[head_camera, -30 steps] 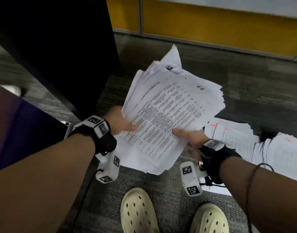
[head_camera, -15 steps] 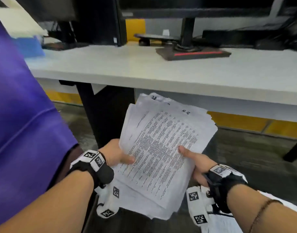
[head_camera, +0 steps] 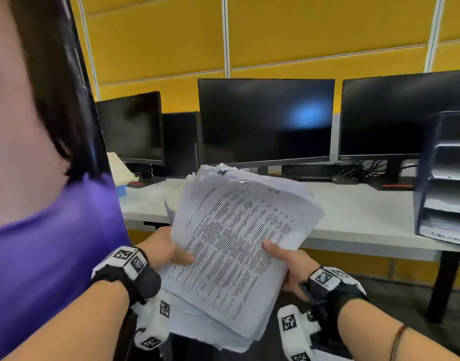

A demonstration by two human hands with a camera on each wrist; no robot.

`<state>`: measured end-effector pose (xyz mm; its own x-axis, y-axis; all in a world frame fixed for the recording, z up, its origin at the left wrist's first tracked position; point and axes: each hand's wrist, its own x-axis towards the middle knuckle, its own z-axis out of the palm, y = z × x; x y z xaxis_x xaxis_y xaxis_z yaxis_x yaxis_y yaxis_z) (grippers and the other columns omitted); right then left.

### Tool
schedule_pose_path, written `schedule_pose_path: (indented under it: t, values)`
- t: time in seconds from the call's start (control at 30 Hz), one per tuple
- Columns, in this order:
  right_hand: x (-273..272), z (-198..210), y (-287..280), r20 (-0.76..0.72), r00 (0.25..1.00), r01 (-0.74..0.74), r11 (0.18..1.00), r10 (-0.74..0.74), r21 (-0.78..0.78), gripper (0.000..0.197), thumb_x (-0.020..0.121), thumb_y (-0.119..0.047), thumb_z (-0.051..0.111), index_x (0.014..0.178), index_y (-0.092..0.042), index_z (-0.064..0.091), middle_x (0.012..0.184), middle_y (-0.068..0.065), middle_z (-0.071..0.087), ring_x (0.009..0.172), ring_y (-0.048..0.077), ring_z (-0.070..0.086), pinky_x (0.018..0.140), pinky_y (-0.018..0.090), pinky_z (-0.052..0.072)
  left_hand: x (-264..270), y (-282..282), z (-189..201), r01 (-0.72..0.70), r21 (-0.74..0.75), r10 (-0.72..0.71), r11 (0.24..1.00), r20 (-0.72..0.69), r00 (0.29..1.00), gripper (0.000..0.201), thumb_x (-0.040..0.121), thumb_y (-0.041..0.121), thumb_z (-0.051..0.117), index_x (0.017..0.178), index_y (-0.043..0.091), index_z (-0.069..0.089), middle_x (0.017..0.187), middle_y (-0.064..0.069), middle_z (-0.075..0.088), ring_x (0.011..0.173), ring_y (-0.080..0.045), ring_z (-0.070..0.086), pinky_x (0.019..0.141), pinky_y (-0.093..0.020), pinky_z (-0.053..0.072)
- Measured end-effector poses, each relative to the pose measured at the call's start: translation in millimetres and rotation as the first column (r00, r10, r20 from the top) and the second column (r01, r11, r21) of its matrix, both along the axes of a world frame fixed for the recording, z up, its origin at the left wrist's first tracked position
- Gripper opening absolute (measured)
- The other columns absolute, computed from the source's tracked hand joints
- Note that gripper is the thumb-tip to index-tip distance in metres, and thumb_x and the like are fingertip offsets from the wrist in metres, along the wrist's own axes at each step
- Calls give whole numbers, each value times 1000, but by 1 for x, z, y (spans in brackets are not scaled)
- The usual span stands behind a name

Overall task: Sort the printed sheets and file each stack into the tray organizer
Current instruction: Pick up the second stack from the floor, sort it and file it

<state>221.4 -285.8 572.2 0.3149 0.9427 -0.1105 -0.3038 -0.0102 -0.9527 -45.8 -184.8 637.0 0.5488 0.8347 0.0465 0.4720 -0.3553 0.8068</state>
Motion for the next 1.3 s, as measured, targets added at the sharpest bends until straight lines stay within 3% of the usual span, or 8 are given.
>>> schedule_pose_path:
  t: [0.13, 0.2, 0.47, 0.63, 0.83, 0.97, 1.13, 1.3]
  values:
    - [7, 46, -18, 46, 998, 40, 987, -48, 154, 62, 62, -23, 83, 118, -9, 61, 112, 12, 70, 102, 31, 67, 92, 51, 50, 6, -16, 31, -5, 27, 2, 1000, 117, 993, 55, 45, 18, 88, 97, 14, 71, 99, -9, 75, 100, -29, 69, 97, -52, 49]
    - [16, 65, -22, 79, 991, 93, 975, -111, 202, 73, 53, -31, 88, 118, -11, 61, 113, 12, 70, 101, 30, 67, 93, 52, 49, 16, -23, 48, -7, 64, -2, 998, 151, 989, 41, 60, 2, 86, 95, 14, 71, 98, -9, 75, 99, -28, 69, 97, -52, 49]
    - [62, 110, -33, -98, 986, 163, 917, -137, 365, 52, 74, -16, 70, 124, -11, 56, 115, 14, 68, 103, 34, 66, 86, 52, 52, 82, -24, 135, 116, 271, -169, 955, 178, 970, 37, 65, -8, 81, 84, 21, 68, 84, 5, 73, 84, -11, 68, 84, -36, 55]
    - [87, 117, -8, -78, 991, 127, 919, -106, 372, 35, 83, -7, 63, 118, -5, 58, 108, 14, 71, 92, 28, 71, 69, 40, 59, 113, 17, 117, 35, 251, -95, 967, 229, 969, 34, 66, -9, 80, 82, 17, 67, 88, -3, 72, 87, -20, 68, 86, -43, 55]
    - [122, 97, 36, -57, 972, 233, 948, -226, 217, 61, 58, -26, 83, 112, -7, 63, 106, 12, 72, 101, 31, 67, 87, 44, 52, 153, 63, 108, 63, 253, -116, 965, 200, 973, 31, 66, -11, 80, 78, 15, 67, 76, 1, 72, 76, -14, 68, 67, -29, 53]
    - [140, 98, 60, 133, 911, 348, 902, -389, 254, 83, 41, -55, 90, 108, -12, 65, 104, 8, 73, 94, 28, 70, 91, 46, 52, 167, 84, 100, 24, 211, -83, 977, 277, 957, 32, 67, -10, 79, 89, 10, 68, 86, -7, 74, 83, -22, 70, 77, -40, 56]
    - [135, 142, 57, 139, 795, 503, 770, -590, 393, 48, 59, -20, 88, 103, -12, 69, 100, 6, 73, 92, 24, 70, 85, 43, 56, 192, 81, 81, -148, 151, 66, 977, 447, 892, 35, 71, -1, 80, 100, 11, 63, 95, -5, 70, 91, -25, 66, 82, -40, 52]
    - [143, 183, 49, 226, 697, 514, 694, -680, 504, 45, 66, -13, 85, 107, -7, 68, 102, 6, 73, 90, 18, 69, 84, 33, 56, 221, 66, 88, -195, 189, 55, 963, 567, 822, 52, 73, 6, 81, 116, 14, 54, 105, 0, 63, 96, -19, 59, 86, -31, 44]
